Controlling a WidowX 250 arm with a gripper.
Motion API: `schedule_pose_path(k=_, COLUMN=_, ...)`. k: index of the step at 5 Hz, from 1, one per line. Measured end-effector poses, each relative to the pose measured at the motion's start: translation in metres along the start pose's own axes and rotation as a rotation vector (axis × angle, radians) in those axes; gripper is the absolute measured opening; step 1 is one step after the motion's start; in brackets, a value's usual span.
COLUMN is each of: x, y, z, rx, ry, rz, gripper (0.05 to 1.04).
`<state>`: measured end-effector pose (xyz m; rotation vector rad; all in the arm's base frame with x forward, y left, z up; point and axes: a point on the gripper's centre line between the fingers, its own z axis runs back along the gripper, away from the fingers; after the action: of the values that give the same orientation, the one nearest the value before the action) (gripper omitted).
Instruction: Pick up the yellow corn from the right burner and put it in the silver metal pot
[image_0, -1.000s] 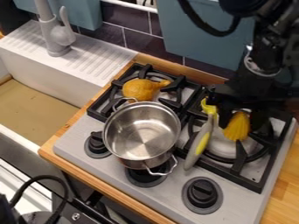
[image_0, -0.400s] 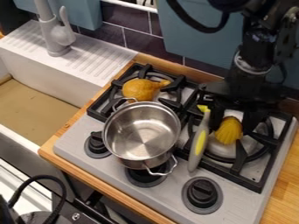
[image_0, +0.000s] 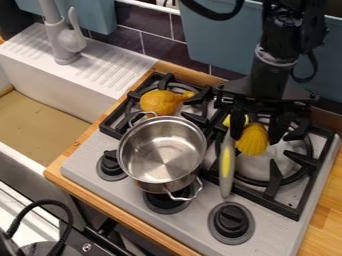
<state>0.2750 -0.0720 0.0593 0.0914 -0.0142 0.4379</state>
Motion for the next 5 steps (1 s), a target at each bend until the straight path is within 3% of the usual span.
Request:
schedule_pose_path(k=2, x=0.001, y=0.001, z=0.028, rx=-0.085, ry=0.018, rz=-0.018, gripper=0.604)
schedule_pose_path(k=3, x=-0.005, y=0.01, z=0.047, rx=-0.162, ry=0.02, rz=-0.048, gripper=0.604)
schedule_pose_path(k=5, x=-0.004, y=0.054, z=0.04, rx=-0.086, ry=0.041, rz=-0.069, gripper=0.604)
